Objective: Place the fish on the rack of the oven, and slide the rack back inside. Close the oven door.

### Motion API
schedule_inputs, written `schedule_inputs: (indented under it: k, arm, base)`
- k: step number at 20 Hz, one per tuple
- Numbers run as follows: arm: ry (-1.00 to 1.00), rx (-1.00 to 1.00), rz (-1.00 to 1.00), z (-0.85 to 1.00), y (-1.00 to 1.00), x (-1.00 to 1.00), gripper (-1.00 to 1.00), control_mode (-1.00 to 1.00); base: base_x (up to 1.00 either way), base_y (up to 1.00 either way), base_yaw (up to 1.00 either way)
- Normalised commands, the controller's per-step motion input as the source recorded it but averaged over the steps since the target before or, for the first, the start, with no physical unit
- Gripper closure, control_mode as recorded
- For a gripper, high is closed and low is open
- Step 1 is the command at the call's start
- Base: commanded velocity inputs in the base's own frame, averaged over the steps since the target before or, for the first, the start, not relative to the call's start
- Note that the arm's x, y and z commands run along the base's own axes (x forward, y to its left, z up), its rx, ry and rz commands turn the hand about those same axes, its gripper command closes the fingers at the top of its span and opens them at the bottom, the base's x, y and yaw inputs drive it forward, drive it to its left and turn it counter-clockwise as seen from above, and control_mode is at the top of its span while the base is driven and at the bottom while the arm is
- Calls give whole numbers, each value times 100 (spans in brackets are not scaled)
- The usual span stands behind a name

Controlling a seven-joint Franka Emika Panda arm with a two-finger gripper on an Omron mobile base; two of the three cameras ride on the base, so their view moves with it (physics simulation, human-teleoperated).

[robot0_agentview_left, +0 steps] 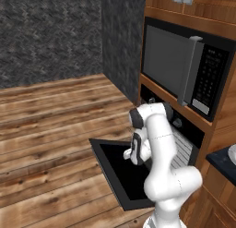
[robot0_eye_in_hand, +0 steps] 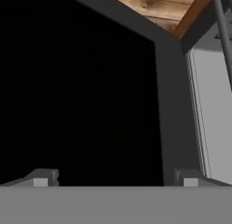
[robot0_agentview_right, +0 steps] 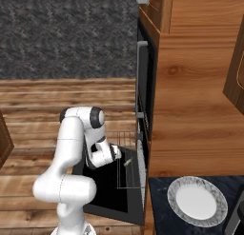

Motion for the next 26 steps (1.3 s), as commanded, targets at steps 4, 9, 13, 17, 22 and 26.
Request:
schedule_inputs:
  k: [4, 9, 13, 17, 22, 26]
  arm:
    - [1, 9, 4, 0, -98, 0, -100, -100]
    - [3, 8, 2, 4, -80, 0, -100, -100]
    - [7, 6, 1, 24, -73, 0, -100, -100]
    - [14, 0, 0, 26, -64, 0, -100, -100]
    - [13, -1, 0, 19, -11, 0, -100, -100]
    - [0, -10, 0, 37, 73, -23, -100, -100]
  base:
    - [0, 0, 0]
    - [0, 0, 0]
    - [0, 0, 0]
    - [0, 0, 0]
    - [0, 0, 0]
    - [0, 0, 0]
